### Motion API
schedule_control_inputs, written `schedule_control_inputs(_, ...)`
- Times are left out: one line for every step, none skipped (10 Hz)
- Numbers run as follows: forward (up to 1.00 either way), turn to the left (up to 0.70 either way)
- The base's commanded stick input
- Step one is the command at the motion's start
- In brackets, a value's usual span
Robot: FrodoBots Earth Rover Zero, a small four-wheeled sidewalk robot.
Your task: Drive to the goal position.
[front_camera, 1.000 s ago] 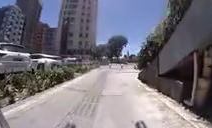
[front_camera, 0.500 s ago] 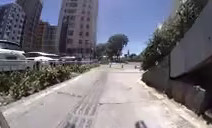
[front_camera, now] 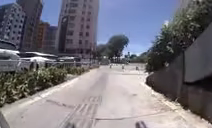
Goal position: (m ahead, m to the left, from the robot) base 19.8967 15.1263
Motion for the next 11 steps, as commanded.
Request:
schedule_control_inputs(0.70,0.00)
schedule_control_inputs(0.70,0.00)
schedule_control_inputs(0.70,0.00)
schedule_control_inputs(0.70,0.00)
schedule_control_inputs(0.70,0.00)
schedule_control_inputs(0.70,0.00)
schedule_control_inputs(0.70,0.00)
schedule_control_inputs(0.70,0.00)
schedule_control_inputs(0.70,0.00)
schedule_control_inputs(0.70,0.00)
schedule_control_inputs(0.70,-0.04)
